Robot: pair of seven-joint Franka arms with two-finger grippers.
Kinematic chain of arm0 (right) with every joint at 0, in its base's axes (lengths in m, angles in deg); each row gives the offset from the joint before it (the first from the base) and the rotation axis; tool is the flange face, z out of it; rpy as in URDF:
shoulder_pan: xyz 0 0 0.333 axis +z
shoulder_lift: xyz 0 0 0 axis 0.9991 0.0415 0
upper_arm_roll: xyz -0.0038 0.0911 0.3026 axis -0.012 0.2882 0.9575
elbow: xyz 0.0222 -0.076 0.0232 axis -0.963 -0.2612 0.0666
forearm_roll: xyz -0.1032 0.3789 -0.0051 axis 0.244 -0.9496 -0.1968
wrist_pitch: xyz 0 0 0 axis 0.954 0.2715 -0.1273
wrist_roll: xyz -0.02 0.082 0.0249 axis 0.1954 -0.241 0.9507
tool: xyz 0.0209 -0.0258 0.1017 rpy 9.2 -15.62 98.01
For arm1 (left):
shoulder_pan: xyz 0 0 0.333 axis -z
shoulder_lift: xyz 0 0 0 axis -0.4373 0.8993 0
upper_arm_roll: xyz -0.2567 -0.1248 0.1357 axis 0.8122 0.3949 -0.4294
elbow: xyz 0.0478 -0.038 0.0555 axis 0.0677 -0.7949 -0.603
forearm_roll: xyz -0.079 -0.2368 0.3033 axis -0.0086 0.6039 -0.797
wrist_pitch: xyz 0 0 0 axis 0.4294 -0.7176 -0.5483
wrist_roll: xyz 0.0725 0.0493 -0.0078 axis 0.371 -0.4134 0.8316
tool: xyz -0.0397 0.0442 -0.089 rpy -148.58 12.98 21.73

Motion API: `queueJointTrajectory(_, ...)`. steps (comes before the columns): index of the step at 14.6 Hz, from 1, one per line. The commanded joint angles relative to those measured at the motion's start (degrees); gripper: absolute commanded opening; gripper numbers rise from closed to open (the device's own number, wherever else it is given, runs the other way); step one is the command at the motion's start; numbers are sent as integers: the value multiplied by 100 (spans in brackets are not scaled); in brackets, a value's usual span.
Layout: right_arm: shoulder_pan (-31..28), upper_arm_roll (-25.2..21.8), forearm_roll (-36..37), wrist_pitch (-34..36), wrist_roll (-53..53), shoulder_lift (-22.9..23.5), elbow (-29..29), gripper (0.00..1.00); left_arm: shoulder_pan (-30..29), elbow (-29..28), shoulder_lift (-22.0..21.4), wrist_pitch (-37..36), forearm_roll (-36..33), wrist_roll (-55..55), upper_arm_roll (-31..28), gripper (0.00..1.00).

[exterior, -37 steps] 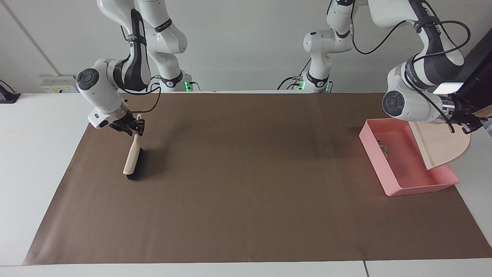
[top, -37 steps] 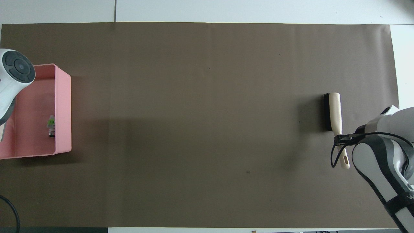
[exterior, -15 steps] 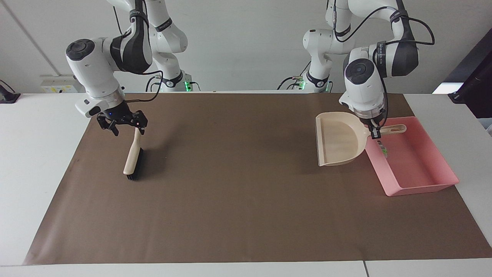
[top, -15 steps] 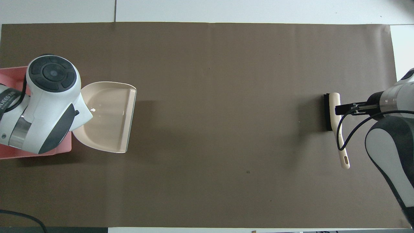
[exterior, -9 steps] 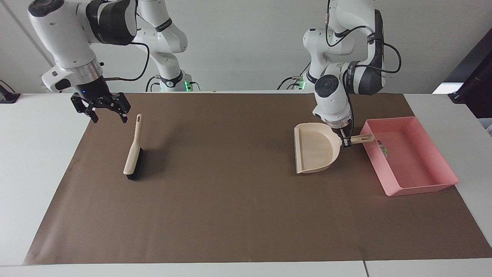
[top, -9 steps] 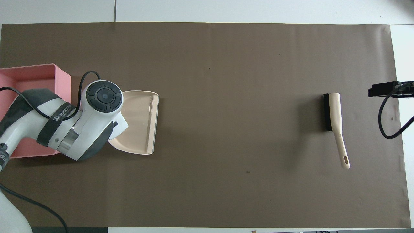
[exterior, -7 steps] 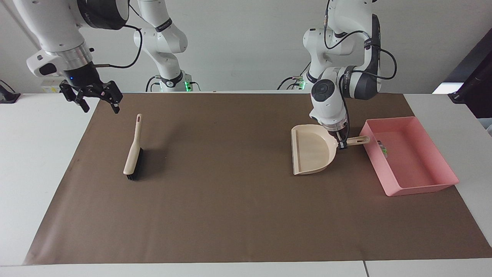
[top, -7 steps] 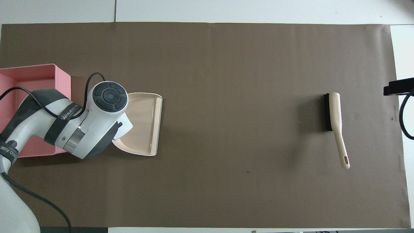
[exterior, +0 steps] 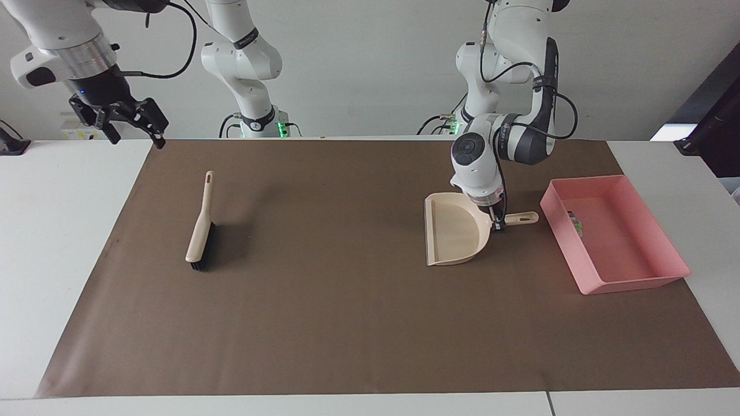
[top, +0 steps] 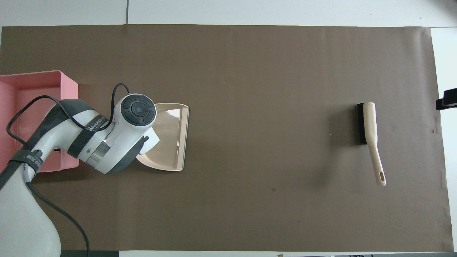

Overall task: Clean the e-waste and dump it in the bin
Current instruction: 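Lower the dustpan back onto the table with the left gripper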

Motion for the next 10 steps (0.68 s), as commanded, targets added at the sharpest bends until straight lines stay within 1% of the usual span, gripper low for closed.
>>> queueJointTrajectory(1,336,-356,103,214,40,32,109,99,120,-81,-282,-61,132,141,-94,70)
queueJointTrajectory(2,336,-356,112,275,39,32,108,99,111,-72,-405,-167,140,280,-102,76)
queueJointTrajectory(3,336,-356,129,285,-4,41,108,99,59,-81,-546,-350,184,708,-103,91)
queueJointTrajectory(4,301,-347,190,302,-118,84,143,99,-3,-72,-660,-491,306,1356,-111,95)
queueJointTrajectory(5,275,-321,199,320,-128,102,152,99,-151,-72,-783,-545,377,2111,-111,98)
queueJointTrajectory(6,257,-242,217,320,-119,102,144,99,-275,-72,-854,-615,386,2823,-111,98)
queueJointTrajectory(8,152,-40,252,329,-110,85,126,99,-468,-37,-881,-835,404,4457,-111,98)
queueJointTrajectory(9,99,30,244,329,-101,59,109,99,-608,-2,-881,-853,569,5074,-111,98)
queueJointTrajectory(10,116,40,243,337,-101,41,74,99,-775,42,-864,-844,963,5524,-120,98)
